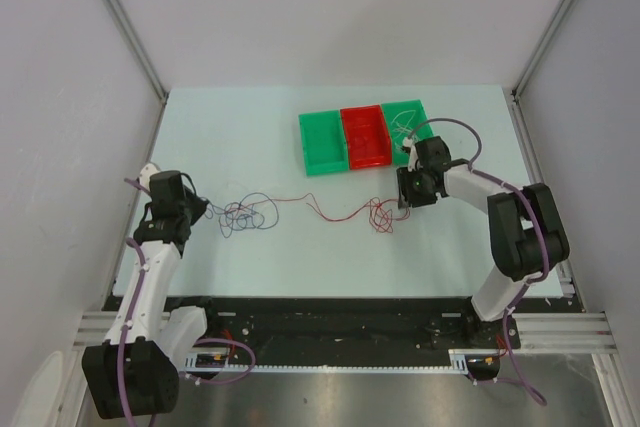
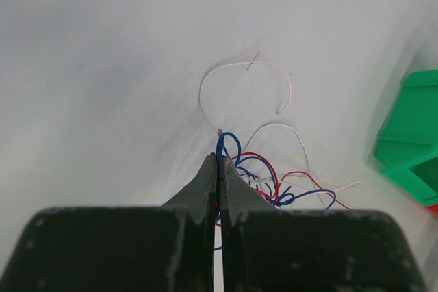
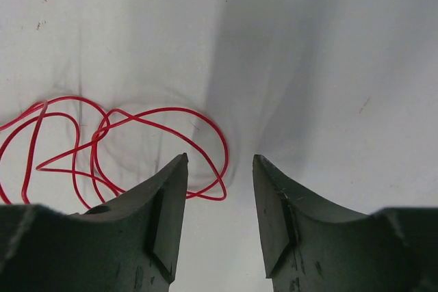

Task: Untangle the cables

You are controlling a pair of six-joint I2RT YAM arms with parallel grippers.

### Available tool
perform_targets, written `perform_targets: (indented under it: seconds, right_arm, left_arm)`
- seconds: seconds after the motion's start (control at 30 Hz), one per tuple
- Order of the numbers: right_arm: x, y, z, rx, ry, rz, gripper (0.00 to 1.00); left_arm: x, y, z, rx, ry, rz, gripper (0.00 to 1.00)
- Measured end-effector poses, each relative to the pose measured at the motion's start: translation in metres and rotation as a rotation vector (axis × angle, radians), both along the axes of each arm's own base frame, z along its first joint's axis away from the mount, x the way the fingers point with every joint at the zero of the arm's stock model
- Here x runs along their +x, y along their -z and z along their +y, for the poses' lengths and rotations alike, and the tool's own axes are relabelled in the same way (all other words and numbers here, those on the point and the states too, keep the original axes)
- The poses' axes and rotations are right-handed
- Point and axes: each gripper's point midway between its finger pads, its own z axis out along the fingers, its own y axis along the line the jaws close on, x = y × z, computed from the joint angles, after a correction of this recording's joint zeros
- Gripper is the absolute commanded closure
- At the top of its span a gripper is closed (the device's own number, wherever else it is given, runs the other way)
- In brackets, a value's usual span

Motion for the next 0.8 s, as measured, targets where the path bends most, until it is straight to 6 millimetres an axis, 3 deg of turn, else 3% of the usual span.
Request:
perform_targets:
  seconds: [0.07, 0.1, 0.2, 0.3, 0.33, 0.4, 0.43, 0.47, 0.53, 0.67, 0.8]
  right_arm:
    - [-0.001, 0.005, 0.001, 0.003, -0.007, 0.015, 0.67]
    - [-0.001, 0.007, 0.002, 0.006, -0.009, 0.018, 0.79]
    - [0.000, 0.008, 0.004, 0.012, -0.012, 0.018, 1.00]
    - [0.002, 0.007, 0.005, 0.018, -0.013, 0.005, 1.00]
    - [0.003, 0.004, 0.006, 0.020, -0.012, -0.002, 1.00]
    - [0.004, -0.007, 0.009, 0.022, -0.019, -0.035, 1.00]
    - [0.005, -0.017, 0.012, 0.024, -0.027, -0.062, 1.00]
    - [0.005, -0.030, 0.017, 0.027, -0.038, -0.101, 1.00]
    - [0.004, -0.065, 0.028, 0.047, -0.068, -0.196, 1.00]
    - [-0.008, -0.186, 0.063, 0.149, -0.169, -0.532, 1.00]
    - [-0.051, -0.316, 0.095, 0.341, -0.301, -0.908, 1.00]
  left_arm:
    - [0.000, 0.000, 0.000, -0.002, 0.002, 0.000, 1.00]
    - [0.000, 0.000, -0.001, -0.002, 0.002, 0.000, 1.00]
    - [0.000, 0.000, -0.001, -0.002, 0.003, -0.001, 1.00]
    - [0.000, 0.000, -0.001, -0.002, 0.003, -0.001, 0.98]
    - [0.000, 0.000, -0.001, -0.003, 0.004, -0.001, 0.94]
    - [0.001, 0.000, -0.003, -0.010, 0.014, -0.002, 0.68]
    - [0.001, 0.000, -0.004, -0.011, 0.024, -0.002, 0.35]
    - [0.001, 0.000, -0.006, -0.012, 0.035, -0.003, 0.20]
    - [0.002, -0.001, -0.013, -0.006, 0.069, -0.004, 0.00]
    - [0.007, -0.016, -0.051, 0.022, 0.222, -0.033, 0.00]
    - [0.015, -0.071, -0.123, 0.069, 0.534, -0.182, 0.00]
